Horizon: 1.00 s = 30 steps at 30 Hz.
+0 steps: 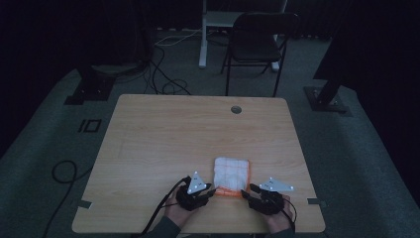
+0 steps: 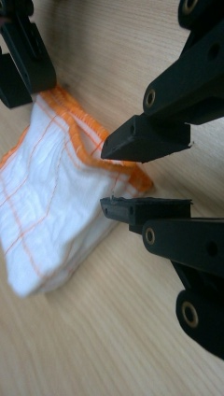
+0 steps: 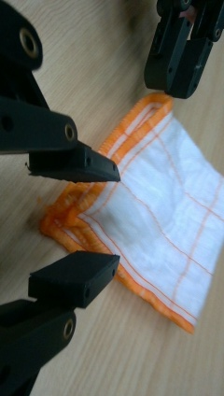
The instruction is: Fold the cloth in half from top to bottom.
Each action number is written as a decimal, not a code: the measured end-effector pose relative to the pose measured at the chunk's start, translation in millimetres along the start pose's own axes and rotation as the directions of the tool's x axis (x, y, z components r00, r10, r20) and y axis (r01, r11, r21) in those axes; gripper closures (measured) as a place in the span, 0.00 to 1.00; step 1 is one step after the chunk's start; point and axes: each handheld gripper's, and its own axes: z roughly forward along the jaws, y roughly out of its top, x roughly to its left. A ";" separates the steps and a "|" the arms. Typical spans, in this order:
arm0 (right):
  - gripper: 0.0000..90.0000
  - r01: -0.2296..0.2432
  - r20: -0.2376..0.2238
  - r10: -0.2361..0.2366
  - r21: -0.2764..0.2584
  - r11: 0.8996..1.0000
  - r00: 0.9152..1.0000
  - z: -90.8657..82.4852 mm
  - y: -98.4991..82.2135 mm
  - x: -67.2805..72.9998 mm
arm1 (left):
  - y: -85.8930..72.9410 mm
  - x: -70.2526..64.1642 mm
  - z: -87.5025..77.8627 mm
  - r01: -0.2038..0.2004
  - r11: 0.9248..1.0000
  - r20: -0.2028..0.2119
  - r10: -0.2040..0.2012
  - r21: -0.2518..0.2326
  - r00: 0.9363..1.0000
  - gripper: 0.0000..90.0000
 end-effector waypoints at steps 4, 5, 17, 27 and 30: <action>0.56 -0.010 0.004 0.010 -0.023 1.000 1.000 -2.6 0.5 -2.0 | -2.3 7.8 -5.3 0.020 1.000 -0.024 -0.021 -0.020 1.000 0.77; 0.55 -0.015 0.014 0.016 -0.039 0.999 1.000 -3.9 1.1 -3.6 | -3.0 9.7 -6.6 0.026 0.999 -0.030 -0.026 -0.023 0.999 0.77; 0.54 -0.051 0.052 0.055 -0.074 0.996 0.997 -7.9 0.9 -20.3 | -2.9 27.4 -15.8 0.050 0.998 -0.076 -0.053 -0.048 0.996 0.76; 0.54 -0.064 0.076 0.069 -0.064 0.996 0.995 -5.8 -1.6 -30.9 | -4.2 38.4 -21.5 0.064 0.996 -0.100 -0.071 -0.064 0.992 0.76; 0.55 -0.065 0.084 0.071 -0.062 0.996 0.994 -5.5 -2.1 -33.4 | -4.6 40.1 -22.2 0.066 0.996 -0.104 -0.072 -0.066 0.992 0.76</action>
